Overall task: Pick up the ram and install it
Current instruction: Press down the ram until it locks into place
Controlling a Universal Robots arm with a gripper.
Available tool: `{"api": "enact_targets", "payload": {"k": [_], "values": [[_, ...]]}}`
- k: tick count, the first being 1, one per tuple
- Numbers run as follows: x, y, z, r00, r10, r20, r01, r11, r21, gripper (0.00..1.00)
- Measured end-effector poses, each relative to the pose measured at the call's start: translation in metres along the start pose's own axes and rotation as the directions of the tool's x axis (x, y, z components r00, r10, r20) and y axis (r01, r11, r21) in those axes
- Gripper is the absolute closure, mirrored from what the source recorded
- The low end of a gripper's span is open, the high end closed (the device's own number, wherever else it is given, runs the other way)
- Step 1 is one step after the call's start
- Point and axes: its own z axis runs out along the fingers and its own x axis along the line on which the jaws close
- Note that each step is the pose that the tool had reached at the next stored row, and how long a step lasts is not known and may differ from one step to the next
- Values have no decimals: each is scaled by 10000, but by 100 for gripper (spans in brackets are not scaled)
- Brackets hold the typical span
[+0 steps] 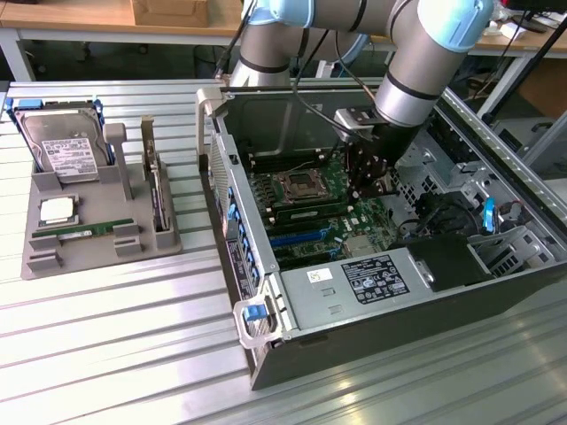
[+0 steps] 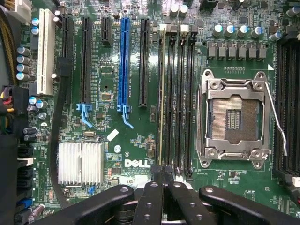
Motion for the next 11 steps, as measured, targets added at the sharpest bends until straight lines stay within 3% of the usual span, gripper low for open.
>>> {"api": "enact_targets", "payload": {"k": [3,5,6,8,11], "values": [[2,-2,30,10000,-28,-3,28,10000,-1,90],[4,13,-107,10000,-42,-1,42,10000,29,90],[3,48,-121,10000,-43,2,43,10000,58,90],[0,217,-109,10000,-43,-1,43,10000,73,90],[-4,391,-95,10000,-43,0,43,10000,75,90]]}}
